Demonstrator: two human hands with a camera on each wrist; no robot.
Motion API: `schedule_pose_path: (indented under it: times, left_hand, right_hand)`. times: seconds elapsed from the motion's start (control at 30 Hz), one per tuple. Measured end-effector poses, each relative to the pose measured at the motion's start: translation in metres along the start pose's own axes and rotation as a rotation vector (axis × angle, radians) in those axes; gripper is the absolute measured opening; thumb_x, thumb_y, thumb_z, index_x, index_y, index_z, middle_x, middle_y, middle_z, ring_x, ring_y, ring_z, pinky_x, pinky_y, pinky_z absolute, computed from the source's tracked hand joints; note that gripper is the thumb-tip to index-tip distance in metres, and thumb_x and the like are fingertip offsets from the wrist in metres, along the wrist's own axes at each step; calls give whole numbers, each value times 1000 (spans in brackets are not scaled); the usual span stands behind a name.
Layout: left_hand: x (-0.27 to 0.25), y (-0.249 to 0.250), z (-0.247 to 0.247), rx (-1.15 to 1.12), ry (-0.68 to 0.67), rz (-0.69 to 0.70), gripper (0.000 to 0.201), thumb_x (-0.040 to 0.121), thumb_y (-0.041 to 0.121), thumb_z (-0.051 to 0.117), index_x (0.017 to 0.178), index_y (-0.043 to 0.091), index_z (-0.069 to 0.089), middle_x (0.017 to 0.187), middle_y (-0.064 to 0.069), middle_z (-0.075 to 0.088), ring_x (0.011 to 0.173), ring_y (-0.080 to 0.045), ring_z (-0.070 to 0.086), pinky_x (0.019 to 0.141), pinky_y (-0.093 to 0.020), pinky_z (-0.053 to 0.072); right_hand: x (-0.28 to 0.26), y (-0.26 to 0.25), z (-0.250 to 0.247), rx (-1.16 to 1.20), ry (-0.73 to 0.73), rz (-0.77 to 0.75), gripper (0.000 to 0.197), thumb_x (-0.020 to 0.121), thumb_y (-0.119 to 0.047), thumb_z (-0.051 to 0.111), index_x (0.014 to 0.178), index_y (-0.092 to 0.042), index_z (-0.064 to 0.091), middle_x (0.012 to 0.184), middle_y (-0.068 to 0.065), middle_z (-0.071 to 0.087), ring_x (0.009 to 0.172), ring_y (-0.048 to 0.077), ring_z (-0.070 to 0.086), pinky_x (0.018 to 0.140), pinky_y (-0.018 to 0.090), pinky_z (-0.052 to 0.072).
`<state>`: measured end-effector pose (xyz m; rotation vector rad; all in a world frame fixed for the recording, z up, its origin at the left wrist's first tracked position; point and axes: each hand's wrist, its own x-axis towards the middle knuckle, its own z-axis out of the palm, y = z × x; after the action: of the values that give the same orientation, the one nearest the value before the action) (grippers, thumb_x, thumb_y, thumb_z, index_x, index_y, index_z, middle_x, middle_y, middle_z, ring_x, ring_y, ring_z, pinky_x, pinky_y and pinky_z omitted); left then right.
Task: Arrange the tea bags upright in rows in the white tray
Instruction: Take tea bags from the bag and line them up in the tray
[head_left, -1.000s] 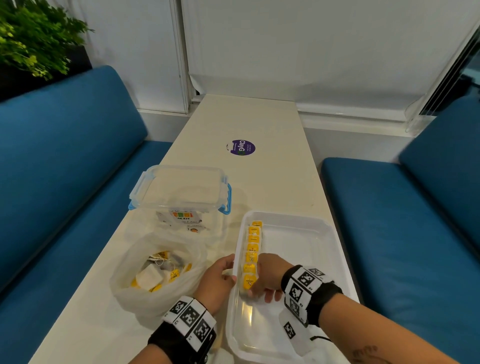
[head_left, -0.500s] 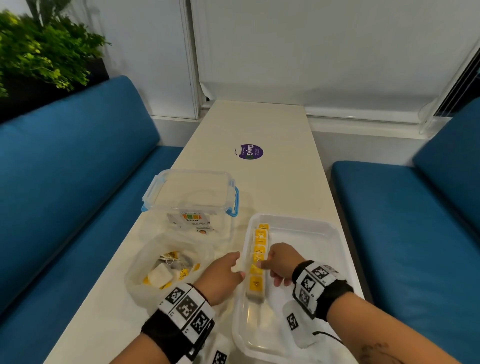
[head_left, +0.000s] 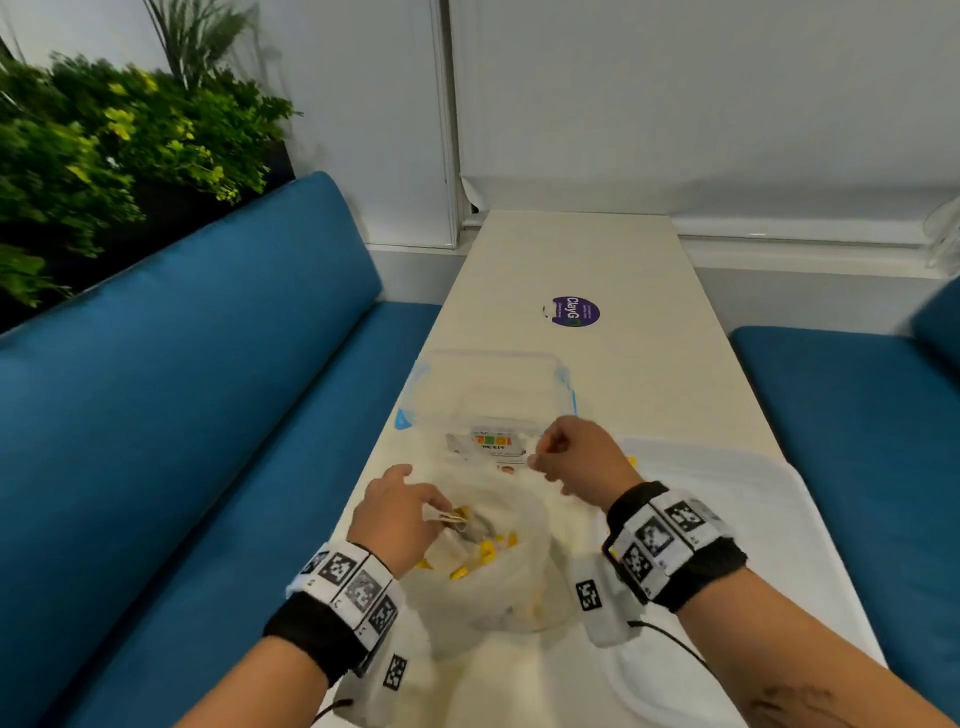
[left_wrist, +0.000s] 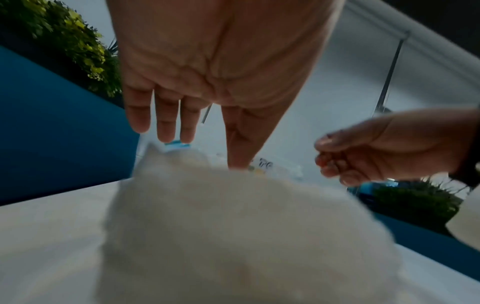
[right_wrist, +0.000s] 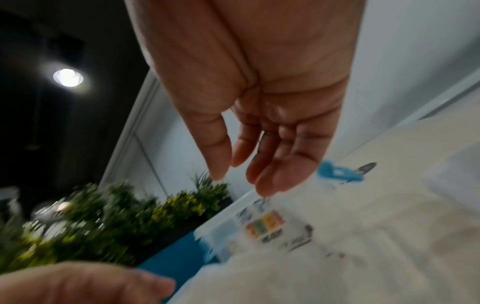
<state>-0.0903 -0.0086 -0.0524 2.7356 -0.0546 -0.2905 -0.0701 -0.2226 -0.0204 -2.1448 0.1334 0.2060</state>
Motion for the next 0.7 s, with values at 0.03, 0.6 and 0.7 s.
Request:
schedule_pose_path:
  times: [0.03, 0.6, 0.7]
  left_hand:
    - [2, -5, 3, 18, -28, -11, 25, 87, 27, 61, 110, 35, 65, 152, -2, 26, 137, -23, 28, 109, -33, 30]
    - [0, -37, 16, -80, -127, 219, 73, 83, -4, 44, 148, 22, 24, 142, 0, 33, 122, -17, 45, 92, -22, 41]
    - [-1, -40, 14, -95, -107, 228, 72, 84, -4, 45, 148, 22, 24, 142, 0, 33, 123, -16, 45, 93, -21, 40]
  right_hand:
    - [0, -6, 15, -49, -41, -33, 18, 82, -8, 65, 74, -16, 51, 72, -2, 54, 72, 18, 55, 63, 29, 46]
    - [-14, -8, 134, -809, -369, -27, 47, 90, -28, 51, 136, -18, 43, 138, 14, 35, 109, 33, 56, 91, 37, 47]
    - [-14, -8, 135, -806, -335, -82, 42, 91, -28, 51, 132, -18, 46, 132, 12, 42, 103, 33, 59, 87, 37, 48]
